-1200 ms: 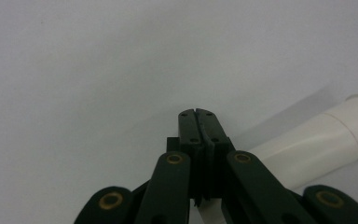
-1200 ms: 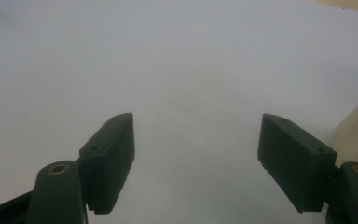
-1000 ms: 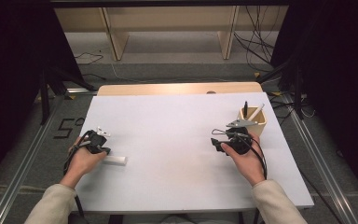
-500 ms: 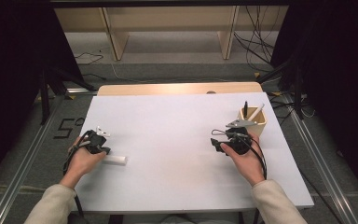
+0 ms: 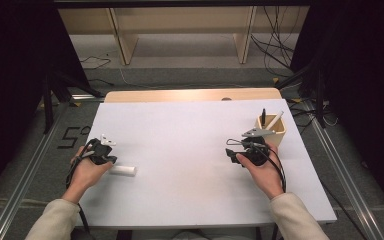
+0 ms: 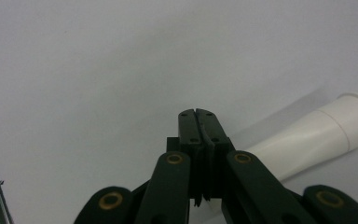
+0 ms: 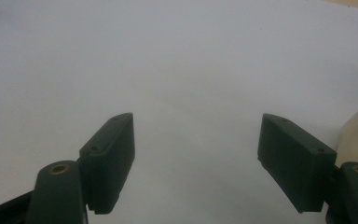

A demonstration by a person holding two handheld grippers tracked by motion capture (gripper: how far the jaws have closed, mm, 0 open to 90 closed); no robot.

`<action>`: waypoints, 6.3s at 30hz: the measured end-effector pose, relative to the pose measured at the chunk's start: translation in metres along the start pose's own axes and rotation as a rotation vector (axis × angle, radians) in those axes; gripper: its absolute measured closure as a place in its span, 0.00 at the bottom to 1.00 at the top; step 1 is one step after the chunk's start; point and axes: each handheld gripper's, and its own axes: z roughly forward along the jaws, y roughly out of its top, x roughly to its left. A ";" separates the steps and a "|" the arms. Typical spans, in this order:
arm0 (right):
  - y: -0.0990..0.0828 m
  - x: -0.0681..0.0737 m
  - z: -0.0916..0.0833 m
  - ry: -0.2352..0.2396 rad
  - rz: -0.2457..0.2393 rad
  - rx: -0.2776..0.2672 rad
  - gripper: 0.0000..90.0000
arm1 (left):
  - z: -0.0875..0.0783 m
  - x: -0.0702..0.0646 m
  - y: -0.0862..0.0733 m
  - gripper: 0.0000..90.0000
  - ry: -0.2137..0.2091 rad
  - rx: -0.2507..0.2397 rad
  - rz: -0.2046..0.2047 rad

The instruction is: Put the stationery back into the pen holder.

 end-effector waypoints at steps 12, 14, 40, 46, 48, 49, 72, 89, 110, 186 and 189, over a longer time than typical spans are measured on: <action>0.000 0.000 0.001 -0.001 0.002 0.003 0.31 | -0.004 -0.002 -0.002 1.00 0.008 -0.007 0.000; 0.000 0.000 0.001 -0.001 0.002 0.004 0.31 | -0.004 -0.003 -0.002 1.00 0.008 -0.008 -0.003; 0.000 0.000 0.000 -0.003 0.000 0.004 0.31 | -0.002 -0.004 -0.006 1.00 0.002 0.016 0.004; 0.000 0.000 0.001 -0.003 0.000 0.006 0.32 | -0.002 -0.006 -0.008 1.00 0.002 0.023 0.009; 0.000 0.000 0.001 -0.004 0.000 0.006 0.32 | -0.001 -0.006 -0.008 1.00 0.001 0.030 0.015; -0.001 0.000 0.001 -0.004 0.000 0.006 0.32 | -0.001 -0.007 -0.009 1.00 -0.002 0.029 0.012; -0.001 0.000 0.002 0.000 -0.002 0.008 0.32 | -0.002 -0.003 -0.011 0.99 0.017 0.022 0.018; -0.001 0.001 0.002 -0.001 -0.004 0.008 0.32 | -0.009 -0.002 -0.016 0.99 0.025 0.017 0.004; -0.001 0.000 0.002 -0.002 0.000 0.008 0.32 | -0.009 -0.008 -0.020 0.99 0.020 0.050 0.028; -0.001 0.001 0.004 -0.002 -0.005 0.015 0.32 | -0.011 -0.037 -0.008 0.63 -0.156 0.120 0.412; -0.001 0.001 0.004 -0.002 -0.005 0.015 0.32 | -0.011 -0.036 -0.008 0.66 -0.158 0.120 0.416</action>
